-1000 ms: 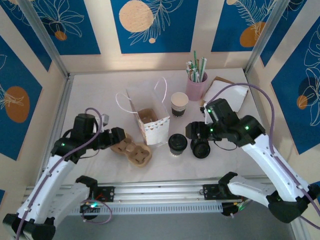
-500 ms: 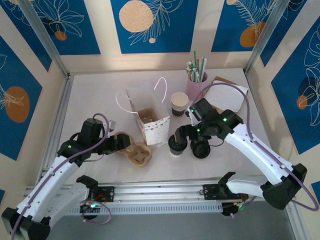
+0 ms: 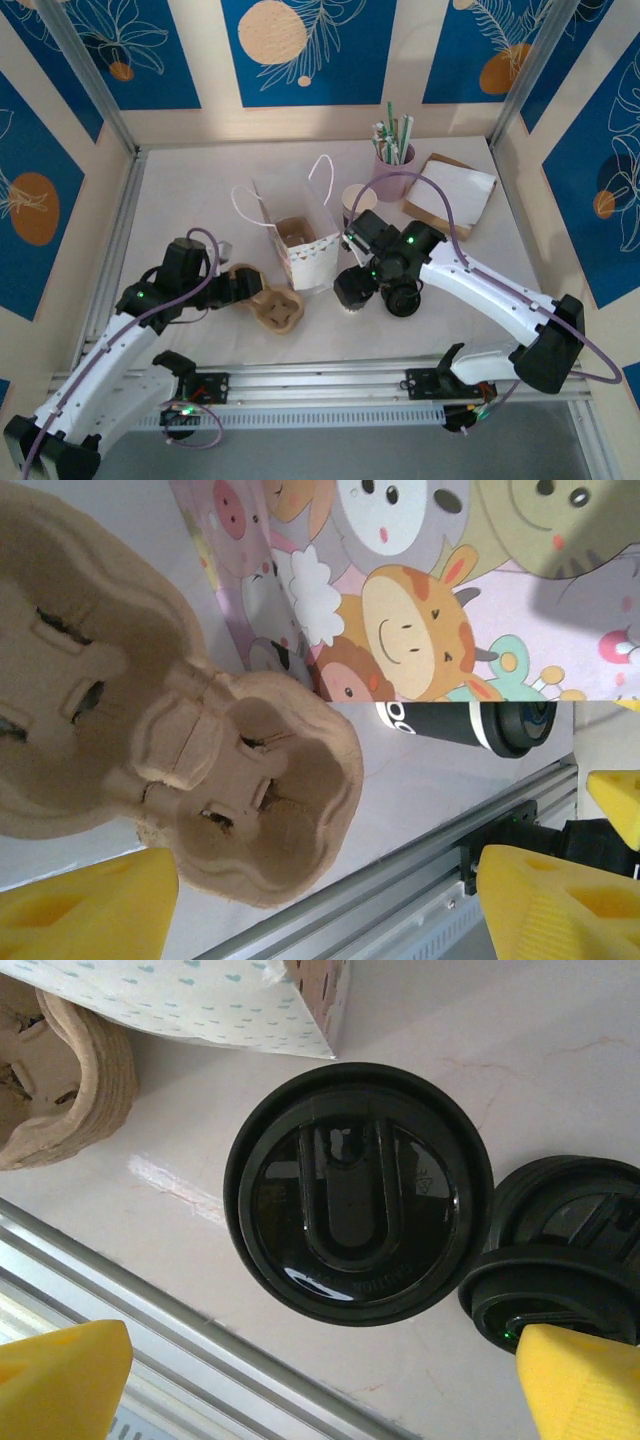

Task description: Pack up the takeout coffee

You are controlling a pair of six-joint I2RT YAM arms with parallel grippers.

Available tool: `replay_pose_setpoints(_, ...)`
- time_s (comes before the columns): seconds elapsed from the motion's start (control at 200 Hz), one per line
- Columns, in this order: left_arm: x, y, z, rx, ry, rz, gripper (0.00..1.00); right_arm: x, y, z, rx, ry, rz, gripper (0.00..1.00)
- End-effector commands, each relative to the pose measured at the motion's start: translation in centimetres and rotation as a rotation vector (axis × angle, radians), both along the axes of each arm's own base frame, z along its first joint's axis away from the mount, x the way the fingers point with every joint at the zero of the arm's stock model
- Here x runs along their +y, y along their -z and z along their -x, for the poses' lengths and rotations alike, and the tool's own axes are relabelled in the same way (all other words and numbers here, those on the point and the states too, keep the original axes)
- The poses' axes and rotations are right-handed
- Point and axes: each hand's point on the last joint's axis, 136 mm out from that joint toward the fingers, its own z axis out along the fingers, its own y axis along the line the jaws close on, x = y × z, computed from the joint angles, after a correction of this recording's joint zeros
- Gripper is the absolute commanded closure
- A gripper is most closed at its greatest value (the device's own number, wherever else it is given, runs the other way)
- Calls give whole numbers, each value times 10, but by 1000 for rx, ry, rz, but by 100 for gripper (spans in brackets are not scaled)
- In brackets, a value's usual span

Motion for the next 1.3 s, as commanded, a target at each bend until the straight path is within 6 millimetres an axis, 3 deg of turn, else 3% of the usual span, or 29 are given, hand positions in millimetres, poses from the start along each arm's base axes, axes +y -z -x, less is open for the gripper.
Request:
replay_pose_setpoints(0.0,-9,-2,-1,-28,44,28,21,0,1,-3,-22,-34,0,0)
replay_pose_setpoints(0.155,-10,-3,-2,-39,56,27,21,0,8,-4,-17,-71,0,1)
replay_pose_setpoints(0.36,-9,-6,-2,-54,55,29,21,-4,14,-20,-27,-2,-57,0)
replay_pose_setpoints(0.605,-8,-6,-1,-53,56,23,21,4,21,-21,-32,-9,-78,0)
replay_pose_setpoints(1.095,-6,-5,0,-53,58,9,21,11,39,-31,-21,-11,5,1)
replay_pose_setpoints(1.295,-6,-7,0,-57,58,9,21,9,41,-32,-25,1,38,8)
